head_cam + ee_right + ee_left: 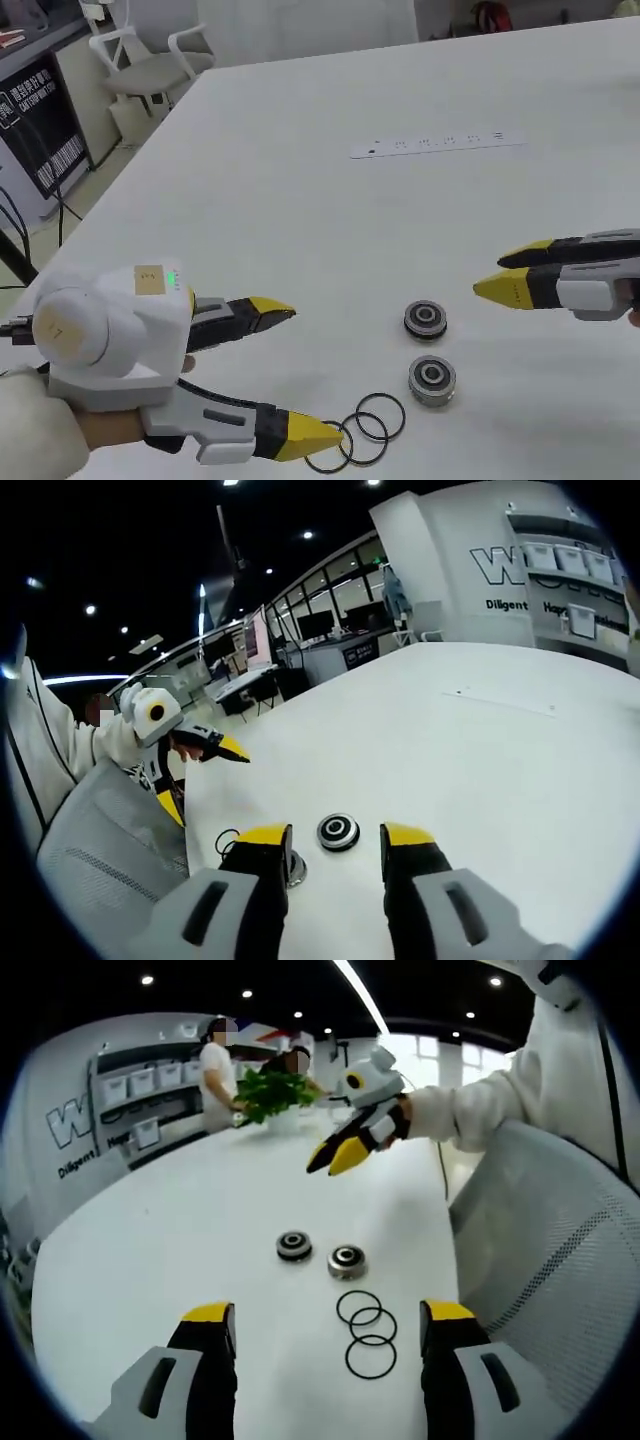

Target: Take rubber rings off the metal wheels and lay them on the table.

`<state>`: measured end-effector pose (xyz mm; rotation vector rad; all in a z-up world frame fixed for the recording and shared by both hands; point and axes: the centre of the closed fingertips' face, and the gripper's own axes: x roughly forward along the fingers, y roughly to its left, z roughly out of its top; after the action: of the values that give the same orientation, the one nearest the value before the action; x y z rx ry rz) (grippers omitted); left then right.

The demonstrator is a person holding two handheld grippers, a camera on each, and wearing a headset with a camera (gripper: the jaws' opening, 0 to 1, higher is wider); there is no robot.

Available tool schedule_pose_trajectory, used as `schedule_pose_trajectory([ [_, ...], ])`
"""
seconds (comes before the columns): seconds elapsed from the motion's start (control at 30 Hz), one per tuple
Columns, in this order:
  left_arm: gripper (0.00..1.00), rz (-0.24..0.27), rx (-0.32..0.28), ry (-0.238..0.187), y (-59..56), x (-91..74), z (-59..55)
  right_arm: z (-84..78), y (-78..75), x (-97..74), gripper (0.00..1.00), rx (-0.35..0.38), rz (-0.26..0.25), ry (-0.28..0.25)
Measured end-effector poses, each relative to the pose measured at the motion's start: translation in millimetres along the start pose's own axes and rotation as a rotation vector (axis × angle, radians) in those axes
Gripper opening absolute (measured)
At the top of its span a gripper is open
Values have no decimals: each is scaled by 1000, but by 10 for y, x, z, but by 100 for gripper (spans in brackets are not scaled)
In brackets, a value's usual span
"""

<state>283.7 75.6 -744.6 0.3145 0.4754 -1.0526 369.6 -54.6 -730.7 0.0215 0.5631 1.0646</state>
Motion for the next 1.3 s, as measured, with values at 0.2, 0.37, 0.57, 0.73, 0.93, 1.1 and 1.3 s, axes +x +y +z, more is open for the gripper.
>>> schedule_pose_trajectory([
  [0.2, 78, -6, -5, -31, -14, -43, 163, -104, -57, 7, 32, 24, -10, 12],
  [0.37, 79, -5, 4, -47, 25, -82, 273, -164, -60, 5, 32, 27, -11, 25],
  [0.57, 80, -6, 22, -48, 81, -103, 360, -228, -77, -4, 32, 30, -16, 40],
  [0.73, 80, -1, 36, -57, 137, -120, 444, -279, -73, -8, 32, 31, -16, 51],
  [0.93, 79, 1, 35, -62, 192, -133, 489, -325, -60, -15, 32, 28, -16, 62],
  [1.1, 79, 4, 36, -73, 232, -148, 549, -365, -62, -28, 32, 29, -19, 70],
  [1.3, 78, 10, 37, -87, 303, -109, 630, -415, -60, -49, 32, 35, -21, 79],
])
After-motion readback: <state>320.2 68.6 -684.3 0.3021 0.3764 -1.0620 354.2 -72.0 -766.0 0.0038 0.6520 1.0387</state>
